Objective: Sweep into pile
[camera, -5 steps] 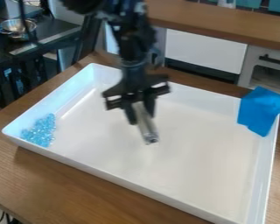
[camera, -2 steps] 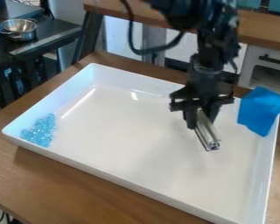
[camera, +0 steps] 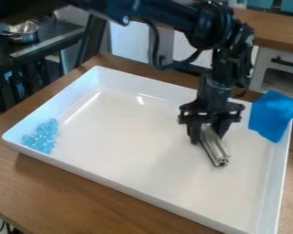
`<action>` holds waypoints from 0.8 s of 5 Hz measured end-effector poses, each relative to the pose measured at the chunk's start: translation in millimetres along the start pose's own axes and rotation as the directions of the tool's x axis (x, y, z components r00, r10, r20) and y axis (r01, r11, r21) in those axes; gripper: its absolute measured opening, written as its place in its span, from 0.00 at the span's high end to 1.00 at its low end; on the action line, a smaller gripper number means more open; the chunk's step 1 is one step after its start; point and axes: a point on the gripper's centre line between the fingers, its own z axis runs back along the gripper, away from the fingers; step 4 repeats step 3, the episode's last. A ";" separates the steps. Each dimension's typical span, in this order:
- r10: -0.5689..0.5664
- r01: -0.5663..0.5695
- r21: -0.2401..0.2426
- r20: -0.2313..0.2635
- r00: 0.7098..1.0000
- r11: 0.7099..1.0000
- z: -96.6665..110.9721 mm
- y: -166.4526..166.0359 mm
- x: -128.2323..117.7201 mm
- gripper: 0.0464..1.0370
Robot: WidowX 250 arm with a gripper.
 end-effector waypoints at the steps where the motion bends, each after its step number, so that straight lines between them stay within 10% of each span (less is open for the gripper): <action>1: -0.032 0.033 0.009 -0.058 0.998 0.999 8.6 -0.3 -6.5 0.05; 3: -0.043 0.035 -0.087 -0.085 0.996 0.996 96.4 -14.8 3.0 0.04; 4: -0.043 0.035 -0.087 -0.085 0.996 0.996 96.4 -14.8 3.0 0.04</action>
